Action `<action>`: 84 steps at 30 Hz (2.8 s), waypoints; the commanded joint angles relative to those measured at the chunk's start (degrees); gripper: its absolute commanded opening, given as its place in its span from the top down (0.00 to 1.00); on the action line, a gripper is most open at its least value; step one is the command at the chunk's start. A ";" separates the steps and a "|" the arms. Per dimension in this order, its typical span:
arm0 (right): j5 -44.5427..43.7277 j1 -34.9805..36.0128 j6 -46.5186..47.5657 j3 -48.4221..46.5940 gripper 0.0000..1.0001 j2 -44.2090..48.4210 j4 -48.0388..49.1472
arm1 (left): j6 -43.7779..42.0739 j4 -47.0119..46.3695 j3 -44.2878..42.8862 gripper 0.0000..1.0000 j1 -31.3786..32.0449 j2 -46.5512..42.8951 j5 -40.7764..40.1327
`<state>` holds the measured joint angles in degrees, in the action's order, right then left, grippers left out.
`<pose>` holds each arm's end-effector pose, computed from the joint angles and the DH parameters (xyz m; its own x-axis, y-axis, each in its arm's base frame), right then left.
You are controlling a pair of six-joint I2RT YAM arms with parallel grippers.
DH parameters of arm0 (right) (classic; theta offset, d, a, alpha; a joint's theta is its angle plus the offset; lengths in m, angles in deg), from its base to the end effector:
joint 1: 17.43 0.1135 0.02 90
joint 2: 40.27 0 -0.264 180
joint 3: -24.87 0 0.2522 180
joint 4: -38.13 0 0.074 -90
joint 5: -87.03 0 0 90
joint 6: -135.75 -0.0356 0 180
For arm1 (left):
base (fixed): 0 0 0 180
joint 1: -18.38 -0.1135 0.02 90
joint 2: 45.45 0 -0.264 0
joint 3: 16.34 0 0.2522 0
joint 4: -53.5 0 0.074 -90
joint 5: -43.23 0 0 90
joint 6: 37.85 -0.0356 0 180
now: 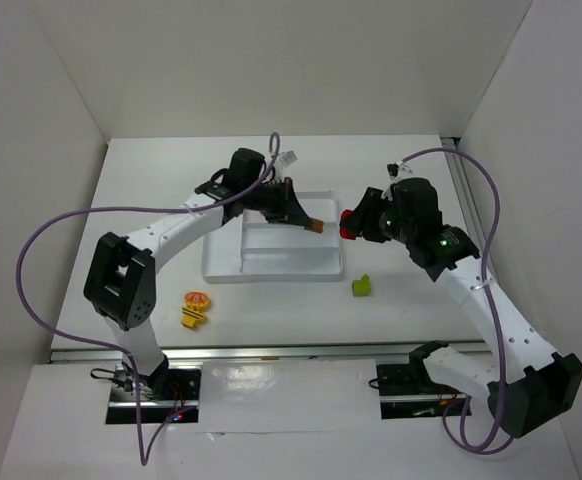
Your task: Sort the legos into containers by color
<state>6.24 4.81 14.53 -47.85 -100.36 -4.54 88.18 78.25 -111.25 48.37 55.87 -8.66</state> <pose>0.2097 0.0919 0.3428 -0.6564 0.2844 -0.6988 -0.1890 0.8347 0.5172 0.3439 -0.2238 0.2914 -0.8628 -0.0364 -0.5042 0.4244 0.4898 -0.7616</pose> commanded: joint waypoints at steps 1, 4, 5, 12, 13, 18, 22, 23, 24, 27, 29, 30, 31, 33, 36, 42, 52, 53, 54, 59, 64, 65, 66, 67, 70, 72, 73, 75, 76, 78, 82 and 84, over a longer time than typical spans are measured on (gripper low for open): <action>-4.90 0.35 0.02 -3.61 0.98 -2.20 -1.50 | -2.54 11.06 -1.65 1.00 -5.38 -5.85 -12.05; -5.52 0.35 -0.51 -7.47 0.98 -9.58 -1.50 | -0.35 13.01 2.91 1.00 -8.55 -10.95 -21.37; -7.44 1.57 -0.51 -8.18 0.98 -11.52 -1.50 | 0.26 13.01 3.79 1.00 -9.08 -14.10 -22.89; -11.84 2.81 2.39 -16.62 0.98 -30.41 3.07 | -1.75 20.56 5.55 1.00 -11.10 -17.73 -33.88; -11.85 2.81 3.26 -18.54 0.98 -34.09 4.81 | -1.75 20.57 6.86 1.00 -11.62 -18.52 -35.02; -11.85 2.81 4.32 -25.14 0.97 -44.74 5.88 | -1.75 20.40 10.39 1.00 -15.05 -20.19 -36.80; -11.85 2.81 5.03 -30.06 0.95 -51.43 6.41 | -1.23 17.77 13.11 1.00 -18.83 -19.67 -31.70; -11.85 2.81 5.55 -31.12 0.94 -53.44 6.41 | -0.70 16.63 14.94 1.00 -19.53 -19.67 -31.69; -11.85 2.81 6.08 -32.78 0.92 -54.33 5.80 | -0.70 14.70 15.75 1.00 -19.54 -19.67 -31.69; -11.15 2.81 6.61 -34.99 0.77 -57.15 5.09 | 0.53 12.77 16.37 1.00 -20.77 -17.74 -31.95; -11.76 3.34 8.01 -35.00 0.42 -57.76 6.13 | 1.14 10.56 18.29 1.00 -20.77 -17.12 -31.96; -12.28 3.34 8.02 -36.04 0.35 -57.77 6.14 | 1.76 9.51 18.30 1.00 -20.77 -17.12 -31.96; -13.51 3.86 8.02 -36.75 0.32 -57.77 6.14 | 1.76 7.58 19.00 1.00 -20.77 -16.25 -32.91; -14.13 3.86 8.63 -37.89 0.27 -57.77 4.57 | 2.29 7.56 19.01 1.00 -20.77 -14.75 -33.44; -15.89 3.86 8.63 -35.71 0.25 -53.47 4.56 | 2.99 6.51 17.87 1.00 -20.77 -12.64 -32.40; -20.99 3.86 5.74 -21.14 0.18 -35.85 4.04 | 2.99 8.17 16.63 0.35 -20.15 -11.58 -34.23; -19.24 2.63 -1.81 10.42 0.09 -9.80 -5.88 | 0.36 10.98 13.31 0.05 -16.92 -22.04 -33.63; -19.23 2.63 -2.43 11.31 0.06 -8.99 -6.68 | -0.51 10.99 12.42 0.05 -16.38 -22.04 -33.63; -18.62 2.63 -2.96 12.11 0.04 -8.99 -6.69 | -1.13 11.77 11.63 0.05 -15.77 -22.74 -33.02; -16.60 3.16 -3.49 15.62 0.03 -12.40 -5.46 | -3.07 13.71 6.09 0.05 -11.02 -22.74 -31.44; -15.11 3.16 -1.13 15.63 0.03 -18.64 -2.31 | -3.95 14.33 5.56 0.06 -8.21 -20.91 -28.97; -15.10 3.16 -0.51 16.24 0.03 -19.18 -1.60 | -3.95 14.33 5.56 0.06 -8.20 -20.29 -28.44; -15.71 3.68 -0.51 16.24 0.03 -19.18 -0.81 | -3.95 14.33 5.56 0.07 -7.33 -19.50 -27.74; -15.72 3.69 0.19 16.24 0.06 -20.40 -0.11 | -3.95 14.33 5.56 0.07 -6.28 -19.49 -27.74; -16.24 3.69 0.98 16.24 0.24 -21.20 1.13 | -4.48 14.33 5.56 0.09 -4.60 -18.88 -29.66; -15.72 3.69 1.51 15.72 0.48 -21.73 1.13 | -5.88 16.17 3.81 0.09 -3.28 -18.09 -32.99; -15.72 3.69 1.52 15.72 0.54 -21.73 1.13 | -5.88 17.74 3.10 0.09 -2.67 -18.09 -33.01; -16.24 4.38 1.52 15.19 0.70 -19.89 -1.23 | -6.49 19.24 1.08 0.09 -2.66 -16.51 -33.54; -16.85 4.39 1.52 14.23 0.74 -18.84 -2.37 | -7.28 19.77 1.08 0.09 -2.66 -16.50 -32.93; -16.86 5.01 2.39 12.39 0.79 -14.45 -5.80 | -9.39 19.78 0.28 0.10 -2.66 -15.45 -28.04; -10.37 5.53 7.57 10.10 0.79 -2.95 -6.51 | -13.26 18.03 -0.33 0.07 -1.62 -12.64 -9.50; -5.02 5.53 11.16 8.34 0.77 2.42 -5.99 | -13.27 14.36 0.63 0.07 -1.61 -11.32 -1.50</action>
<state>-5.22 9.56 19.86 -34.45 -105.00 -10.51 77.93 96.30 -110.09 46.12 42.25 -25.99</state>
